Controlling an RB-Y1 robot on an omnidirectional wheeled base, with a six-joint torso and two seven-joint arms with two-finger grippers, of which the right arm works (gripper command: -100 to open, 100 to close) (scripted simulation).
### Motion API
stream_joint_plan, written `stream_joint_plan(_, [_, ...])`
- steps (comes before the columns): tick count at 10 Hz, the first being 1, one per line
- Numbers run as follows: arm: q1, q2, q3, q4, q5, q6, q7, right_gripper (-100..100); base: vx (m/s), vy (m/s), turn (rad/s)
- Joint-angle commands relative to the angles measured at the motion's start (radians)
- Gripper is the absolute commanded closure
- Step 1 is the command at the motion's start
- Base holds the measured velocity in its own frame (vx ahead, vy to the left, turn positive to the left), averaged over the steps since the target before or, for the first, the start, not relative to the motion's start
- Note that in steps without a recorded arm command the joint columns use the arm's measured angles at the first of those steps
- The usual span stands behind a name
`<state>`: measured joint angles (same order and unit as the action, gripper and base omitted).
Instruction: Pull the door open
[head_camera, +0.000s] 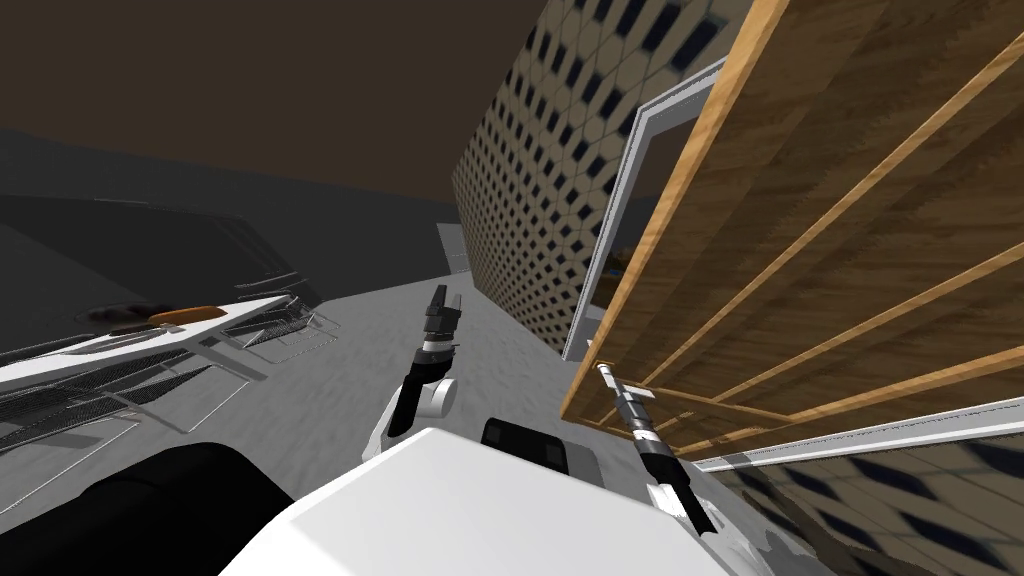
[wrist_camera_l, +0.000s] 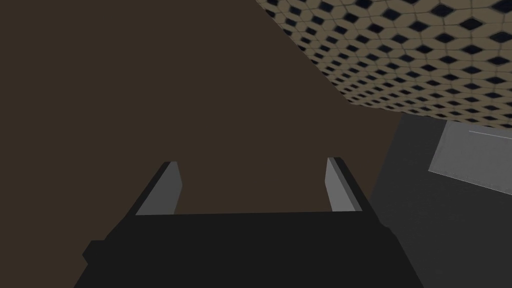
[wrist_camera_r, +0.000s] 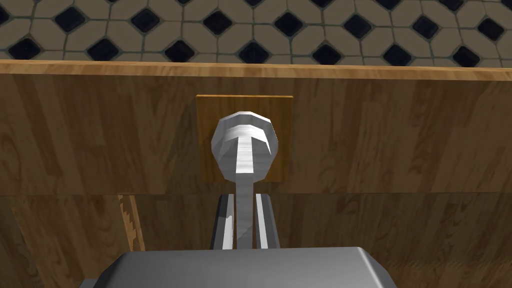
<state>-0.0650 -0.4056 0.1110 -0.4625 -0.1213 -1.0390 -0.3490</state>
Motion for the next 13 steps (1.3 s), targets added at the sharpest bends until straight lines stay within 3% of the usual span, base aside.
stream_joint_plan(1, [0.031, -0.015, 0.01, -0.021, 0.003, -0.022, -0.016, 100, -0.213, -0.061, 0.185])
stream_joint_plan(3, [0.043, -0.025, 0.017, -0.018, 0.005, -0.042, -0.027, 100, -0.153, -0.058, 0.088])
stream_joint_plan(5, [0.074, -0.051, 0.035, -0.012, 0.01, -0.092, -0.054, 100, -0.206, -0.072, 0.182])
stream_joint_plan(7, [0.074, -0.051, 0.035, 0.01, 0.01, -0.092, -0.054, 100, -0.103, -0.023, 0.016])
stream_joint_plan(9, [0.074, -0.051, 0.035, -0.012, 0.01, -0.092, -0.054, 100, 0.012, 0.005, -0.021])
stream_joint_plan(10, [0.093, -0.067, 0.045, -0.008, 0.013, -0.123, -0.071, 100, -0.1, -0.043, 0.197])
stream_joint_plan(12, [0.089, -0.063, 0.045, -0.009, 0.013, -0.118, -0.07, 100, -0.09, -0.05, 0.065])
stream_joint_plan(13, [0.102, -0.069, 0.05, -0.006, 0.013, -0.138, -0.075, 100, -0.122, -0.048, 0.179])
